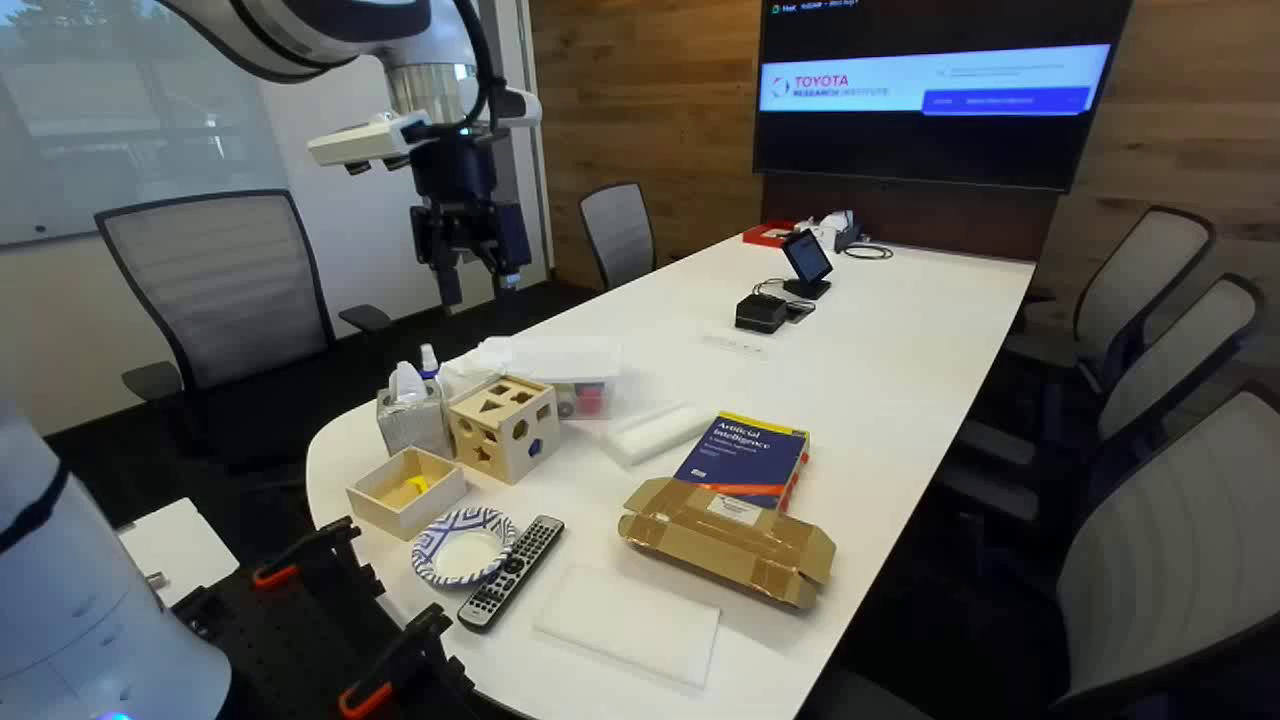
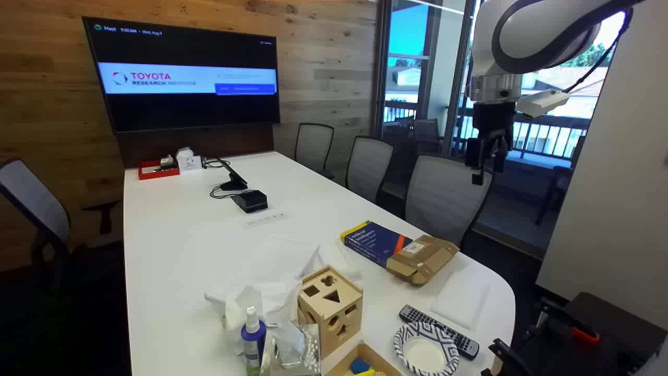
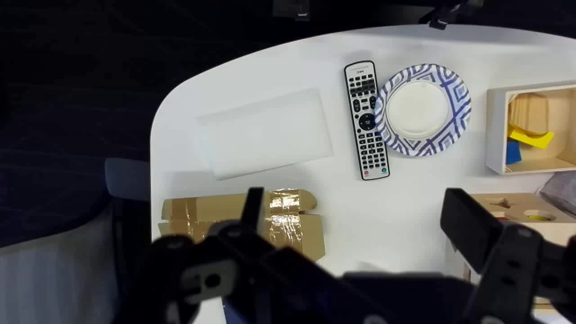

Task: Slide the lid on the wooden toy box forwards.

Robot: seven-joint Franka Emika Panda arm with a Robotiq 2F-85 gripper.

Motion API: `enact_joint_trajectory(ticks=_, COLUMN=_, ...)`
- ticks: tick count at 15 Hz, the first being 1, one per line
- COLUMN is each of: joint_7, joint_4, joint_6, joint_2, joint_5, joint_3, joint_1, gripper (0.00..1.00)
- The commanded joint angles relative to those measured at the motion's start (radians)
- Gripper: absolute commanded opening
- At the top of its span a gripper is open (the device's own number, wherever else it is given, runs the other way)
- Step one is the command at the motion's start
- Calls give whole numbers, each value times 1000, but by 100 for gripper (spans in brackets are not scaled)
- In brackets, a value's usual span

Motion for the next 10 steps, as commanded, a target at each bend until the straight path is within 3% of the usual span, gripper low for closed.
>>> enact_joint_trajectory(ticks=1, joint_7=2, joint_4=1, joint_6=-2, joint_2=0, joint_5=-1, joint_3=-3, joint_1=4, gripper=100)
enact_joint_trajectory(ticks=5, joint_7=13, joint_4=13, joint_6=16, joint_2=23, joint_5=4, joint_3=6, joint_1=11, gripper=100)
enact_joint_trajectory(ticks=10, joint_7=191, joint_4=125, joint_6=114, joint_2=231, joint_5=7, joint_3=135, joint_1=74, gripper=100)
